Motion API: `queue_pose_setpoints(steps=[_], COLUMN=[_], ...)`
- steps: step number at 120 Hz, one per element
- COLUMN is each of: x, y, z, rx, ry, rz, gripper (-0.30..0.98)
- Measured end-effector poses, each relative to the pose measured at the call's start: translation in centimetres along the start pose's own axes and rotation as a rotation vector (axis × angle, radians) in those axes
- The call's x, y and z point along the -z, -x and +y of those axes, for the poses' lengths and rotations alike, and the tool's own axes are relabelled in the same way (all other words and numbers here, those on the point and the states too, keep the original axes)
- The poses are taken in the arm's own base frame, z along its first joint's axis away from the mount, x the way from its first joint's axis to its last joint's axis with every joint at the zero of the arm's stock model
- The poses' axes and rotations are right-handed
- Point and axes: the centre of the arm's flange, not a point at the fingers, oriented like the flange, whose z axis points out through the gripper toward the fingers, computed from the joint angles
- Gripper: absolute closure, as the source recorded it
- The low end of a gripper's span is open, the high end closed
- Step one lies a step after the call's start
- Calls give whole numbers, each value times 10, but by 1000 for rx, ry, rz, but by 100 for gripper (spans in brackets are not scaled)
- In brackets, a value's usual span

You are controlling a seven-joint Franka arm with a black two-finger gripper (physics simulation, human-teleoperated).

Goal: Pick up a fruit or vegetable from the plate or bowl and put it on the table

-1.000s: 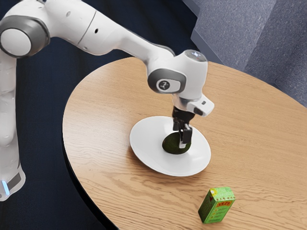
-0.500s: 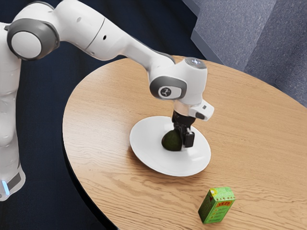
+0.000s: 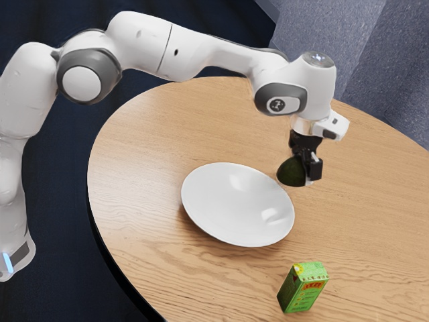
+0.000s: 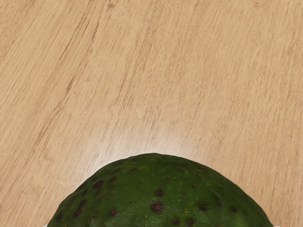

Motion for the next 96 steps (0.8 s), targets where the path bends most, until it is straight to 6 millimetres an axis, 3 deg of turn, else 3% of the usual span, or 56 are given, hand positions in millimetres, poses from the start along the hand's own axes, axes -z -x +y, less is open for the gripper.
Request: queue_pose_setpoints(steps=[19,43,54,66,96], x=[-8,-26,-30,-35,-46], y=[-56,-98,-104,-104,-104], z=[1,12,15,17,15], rx=[-32,-89,-119,-145,-205], ry=[18,64,74,94,107], rz=[51,135,155,150,136], gripper=[29,31,31,13,3])
